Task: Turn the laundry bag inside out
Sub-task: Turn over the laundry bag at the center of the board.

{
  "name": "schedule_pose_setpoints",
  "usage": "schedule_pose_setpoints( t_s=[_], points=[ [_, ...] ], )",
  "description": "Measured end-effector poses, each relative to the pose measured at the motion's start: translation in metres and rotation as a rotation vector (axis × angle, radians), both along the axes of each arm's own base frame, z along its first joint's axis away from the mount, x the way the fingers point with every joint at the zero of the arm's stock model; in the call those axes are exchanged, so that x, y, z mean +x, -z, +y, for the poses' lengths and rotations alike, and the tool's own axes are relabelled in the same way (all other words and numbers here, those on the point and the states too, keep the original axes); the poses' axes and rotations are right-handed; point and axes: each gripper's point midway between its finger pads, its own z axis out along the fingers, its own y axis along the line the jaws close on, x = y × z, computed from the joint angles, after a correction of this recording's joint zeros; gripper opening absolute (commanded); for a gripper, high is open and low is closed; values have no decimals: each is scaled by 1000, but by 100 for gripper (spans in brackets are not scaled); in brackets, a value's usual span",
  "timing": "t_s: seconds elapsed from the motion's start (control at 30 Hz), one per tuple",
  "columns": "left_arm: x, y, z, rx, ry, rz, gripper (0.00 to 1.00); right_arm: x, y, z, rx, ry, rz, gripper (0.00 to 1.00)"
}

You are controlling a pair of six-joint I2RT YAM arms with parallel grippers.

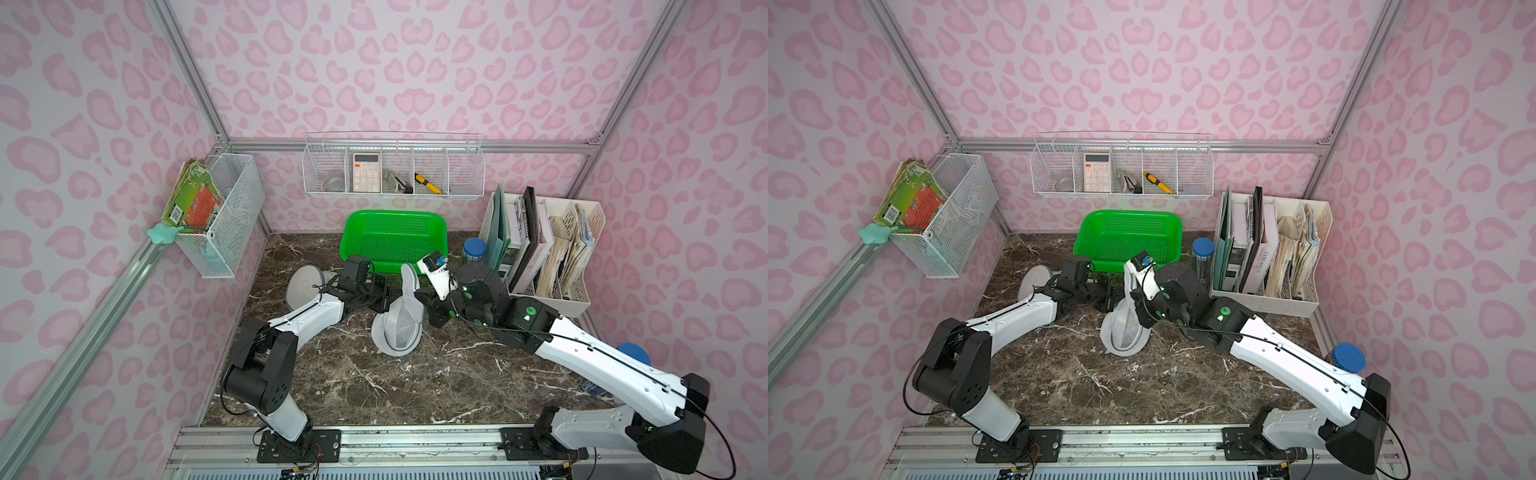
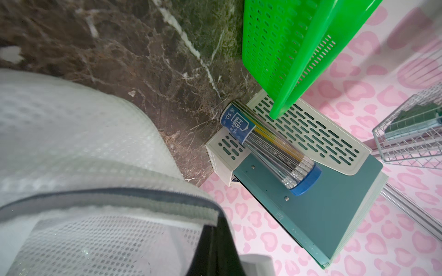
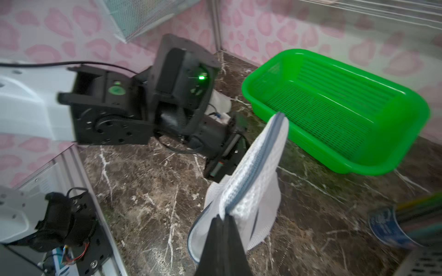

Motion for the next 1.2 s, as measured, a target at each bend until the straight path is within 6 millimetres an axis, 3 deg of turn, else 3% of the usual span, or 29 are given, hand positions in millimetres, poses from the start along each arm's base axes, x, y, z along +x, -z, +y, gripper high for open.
schedule_pose_setpoints(
  t_s=[0.07, 0.2, 0.27, 0.37, 0.47, 0.7, 0.9, 1.03, 1.2],
  points=[
    [2, -4, -1, -9, 2, -19, 0, -7, 4, 22, -6, -49, 1, 3],
    [5, -10, -3, -26, 9, -45, 0, -21, 17, 59, -12, -157, 41, 36],
    [4, -11, -4, -29, 14, -53, 0, -24, 19, 66, 0, -185, 50, 46],
    [4, -15, -5, -38, 27, -72, 0, -26, 24, 64, 15, -199, 71, 52],
    [3, -19, -7, -49, 44, -91, 0, -17, 32, 48, 29, -165, 104, 52],
    [7, -42, -20, -78, 144, -192, 0, 22, 39, -17, 102, 20, 169, 46],
    [5, -66, -31, -109, 248, -292, 0, 49, 70, -74, 147, 175, 294, 38],
    [1, -77, -35, -114, 308, -338, 0, 48, 87, -85, 190, 187, 390, 29],
    [-8, -74, -36, -109, 350, -344, 0, 49, 96, -79, 222, 161, 456, 28]
  ],
)
